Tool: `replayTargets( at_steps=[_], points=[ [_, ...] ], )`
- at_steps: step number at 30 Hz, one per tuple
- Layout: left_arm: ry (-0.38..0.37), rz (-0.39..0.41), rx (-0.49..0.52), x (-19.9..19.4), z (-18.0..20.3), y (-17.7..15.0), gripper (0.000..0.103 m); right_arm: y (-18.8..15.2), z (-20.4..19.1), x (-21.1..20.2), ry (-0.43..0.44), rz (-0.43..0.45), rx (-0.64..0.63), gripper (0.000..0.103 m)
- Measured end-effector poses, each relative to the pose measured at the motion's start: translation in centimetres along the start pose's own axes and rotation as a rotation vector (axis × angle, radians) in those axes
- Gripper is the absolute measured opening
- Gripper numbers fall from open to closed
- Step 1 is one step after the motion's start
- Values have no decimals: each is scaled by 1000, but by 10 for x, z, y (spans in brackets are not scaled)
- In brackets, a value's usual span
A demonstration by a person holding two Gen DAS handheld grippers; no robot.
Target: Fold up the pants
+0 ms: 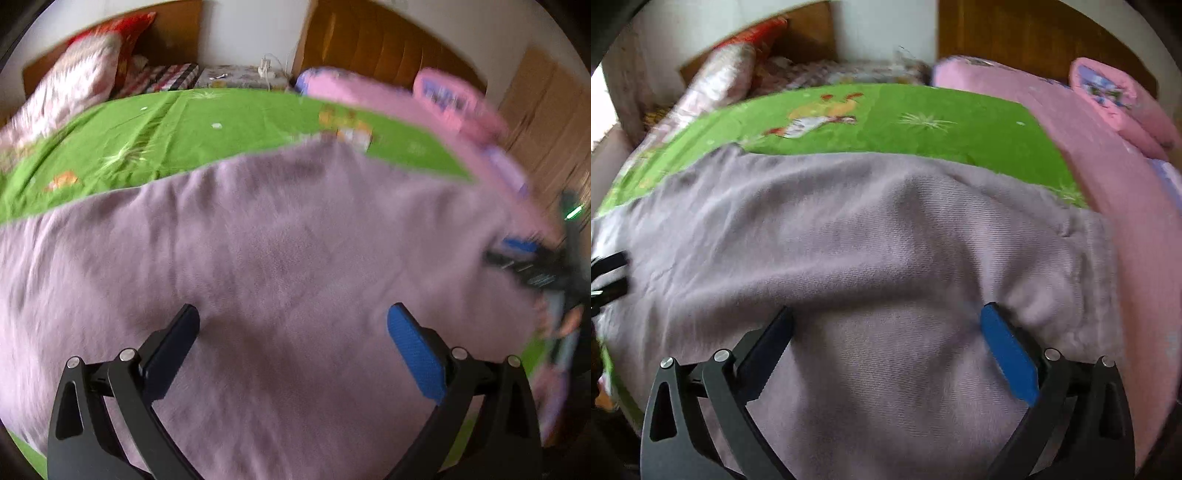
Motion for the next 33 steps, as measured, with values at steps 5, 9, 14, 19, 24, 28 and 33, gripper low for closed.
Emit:
replayTargets(
  at_steps=[5, 9, 14, 19, 24, 28, 33],
  points=[
    [-49, 215, -169, -64, -64, 13, 101, 57, -112, -19, 108, 127, -177, 98],
    [22, 296, -372, -99, -154, -11, 101, 81, -261, -7, 265, 172, -465, 98],
    [139, 326, -611, -138, -261, -63, 101, 75, -426, 14, 451, 149, -736, 98],
    [189, 351, -797, -167, -330, -110, 101, 50, -524, 37, 592, 49, -843, 98],
    [264, 346, -840, -172, -366, -126, 101, 29, -558, 51, 607, -3, -900, 98],
    [187, 361, -954, -166, -396, -134, 101, 30, -577, 51, 619, 17, -934, 98],
    [109, 375, -972, -154, -413, -116, 101, 29, -598, 62, 617, 4, -997, 98]
  ],
)
Point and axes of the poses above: each gripper's, at about its wrist camera, not at the fingertips, and x roughly the way its jaws point, z to its right, y to its top, the point moved 10 cm from there along x, roughly the way its jaws point, and after that the axes turned 8 degrees about y, right-handed, at the moved point
